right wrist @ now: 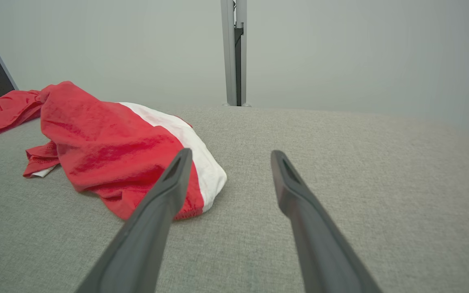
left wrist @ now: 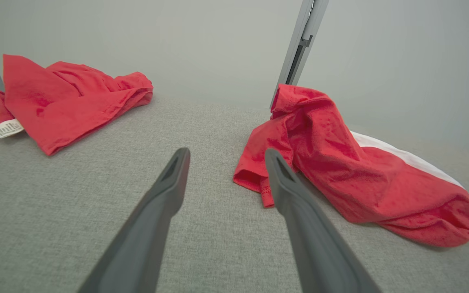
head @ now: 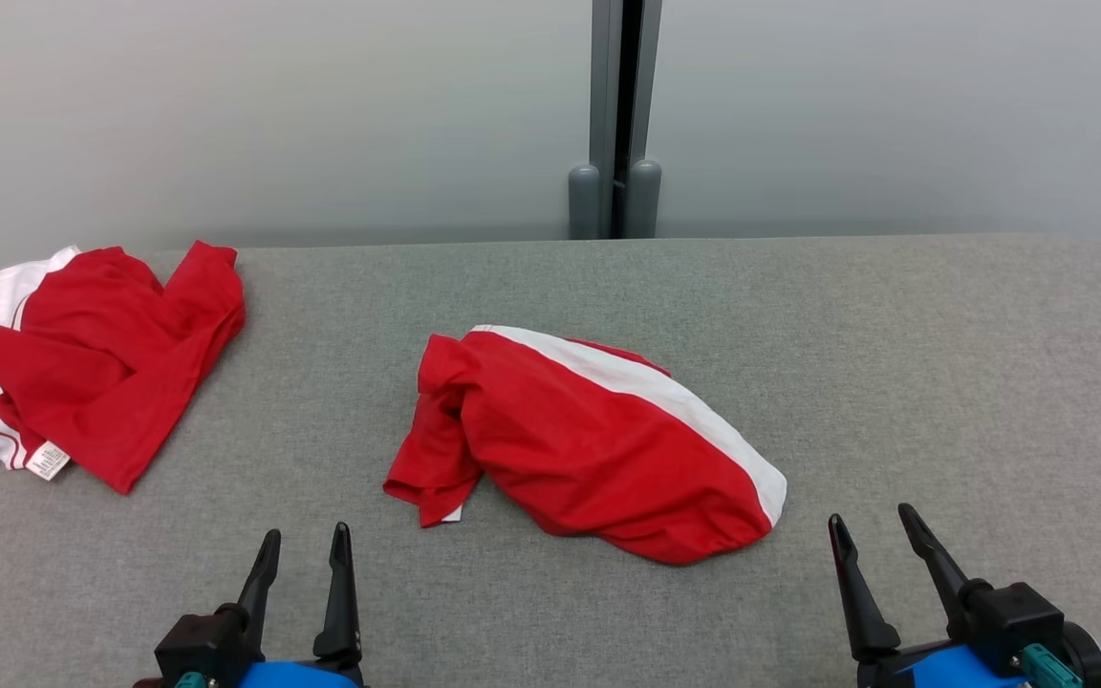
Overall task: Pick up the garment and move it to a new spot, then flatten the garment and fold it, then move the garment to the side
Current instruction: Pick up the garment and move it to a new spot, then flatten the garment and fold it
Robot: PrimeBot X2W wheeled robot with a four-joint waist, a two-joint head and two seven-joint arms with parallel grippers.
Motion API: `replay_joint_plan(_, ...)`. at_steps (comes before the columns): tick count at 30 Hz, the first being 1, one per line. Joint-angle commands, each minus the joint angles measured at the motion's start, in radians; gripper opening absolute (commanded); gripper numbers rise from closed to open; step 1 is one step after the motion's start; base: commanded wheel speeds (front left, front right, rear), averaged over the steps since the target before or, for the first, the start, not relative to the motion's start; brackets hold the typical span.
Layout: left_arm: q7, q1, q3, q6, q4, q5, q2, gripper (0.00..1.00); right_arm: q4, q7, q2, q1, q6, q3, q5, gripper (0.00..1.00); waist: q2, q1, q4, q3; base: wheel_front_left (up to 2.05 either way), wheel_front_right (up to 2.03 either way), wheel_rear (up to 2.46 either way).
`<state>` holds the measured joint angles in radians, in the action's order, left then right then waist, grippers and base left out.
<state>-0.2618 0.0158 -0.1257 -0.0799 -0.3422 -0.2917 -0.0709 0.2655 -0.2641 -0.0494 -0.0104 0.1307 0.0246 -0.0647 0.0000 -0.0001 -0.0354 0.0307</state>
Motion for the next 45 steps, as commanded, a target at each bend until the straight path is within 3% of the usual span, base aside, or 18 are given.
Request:
replay_joint_plan(1, -0.005, 0.002, 0.006, -0.004, -0.004, 0.005, 0.002, 1.0, 0.002, -0.001, -0.002, -0.011, 0.0, 0.001, -0.009, 1.0, 0.0, 0.0001, -0.001, -0.001, 0.0, 0.0, 0.0)
replay_joint_plan(30, -0.005, 0.007, 0.016, -0.032, -0.046, 0.04, 0.02, 1.0, 0.032, 0.0, -0.002, 0.011, 0.0, 0.001, -0.008, 1.0, 0.0, 0.0001, 0.004, -0.021, 0.0, 0.0, 0.0)
replay_joint_plan(34, -0.005, 0.0, 0.01, -0.034, -0.048, 0.041, 0.02, 1.0, 0.102, 0.0, -0.002, 0.046, 0.0, -0.018, 0.006, 1.0, 0.0, 0.0001, 0.017, -0.018, 0.0, 0.0, 0.0)
replay_joint_plan(45, -0.005, -0.032, 0.003, -0.035, -0.047, 0.052, 0.021, 1.0, 0.442, 0.003, -0.002, 0.245, 0.0, -0.014, 0.05, 1.0, 0.0, 0.0001, 0.09, 0.039, 0.0, 0.0, 0.0)
